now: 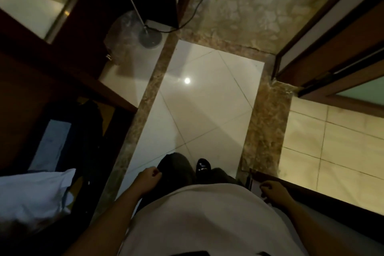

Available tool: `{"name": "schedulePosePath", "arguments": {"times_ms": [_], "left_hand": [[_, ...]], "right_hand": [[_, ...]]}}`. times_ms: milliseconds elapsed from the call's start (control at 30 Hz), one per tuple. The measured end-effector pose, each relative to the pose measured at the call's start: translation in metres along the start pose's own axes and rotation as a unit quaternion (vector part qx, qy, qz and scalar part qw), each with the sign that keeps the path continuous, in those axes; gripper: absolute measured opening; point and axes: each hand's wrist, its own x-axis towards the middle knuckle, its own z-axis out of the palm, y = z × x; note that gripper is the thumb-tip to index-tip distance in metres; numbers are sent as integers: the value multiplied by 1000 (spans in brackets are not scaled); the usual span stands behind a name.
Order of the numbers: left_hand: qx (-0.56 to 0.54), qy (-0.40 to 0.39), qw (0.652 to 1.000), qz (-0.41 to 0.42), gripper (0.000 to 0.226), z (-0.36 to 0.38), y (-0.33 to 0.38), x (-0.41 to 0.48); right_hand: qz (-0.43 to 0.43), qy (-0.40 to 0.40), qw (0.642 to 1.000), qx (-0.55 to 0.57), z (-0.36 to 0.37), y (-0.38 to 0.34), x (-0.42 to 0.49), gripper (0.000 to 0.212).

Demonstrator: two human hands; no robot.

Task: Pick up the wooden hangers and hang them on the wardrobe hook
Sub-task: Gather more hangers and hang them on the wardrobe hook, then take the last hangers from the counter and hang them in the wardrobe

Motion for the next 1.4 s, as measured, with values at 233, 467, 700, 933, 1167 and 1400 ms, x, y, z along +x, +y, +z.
{"name": "schedulePosePath", "arguments": {"times_ms": [233,467,700,933,1167,1400], "left_hand": [[1,-2,1000,-3,21,-54,55,42],[-37,1,999,-9,14,-132,88,88],[-80,24,996,-18,17,-251,142,149],[-57,48,997,14,20,-334,252,204],[26,26,999,36,18,-335,391,259],[51,-37,994,86,17,-306,576,287]], "right_hand": [[-27,-16,999,5,-47,-66,31,28],[-137,-4,990,31,-113,-235,79,27],[-253,19,967,5,-192,-406,94,31],[-245,48,967,59,-277,-447,133,30],[-101,52,981,159,-374,-380,212,20],[-40,39,987,153,-491,-335,267,25]]}}
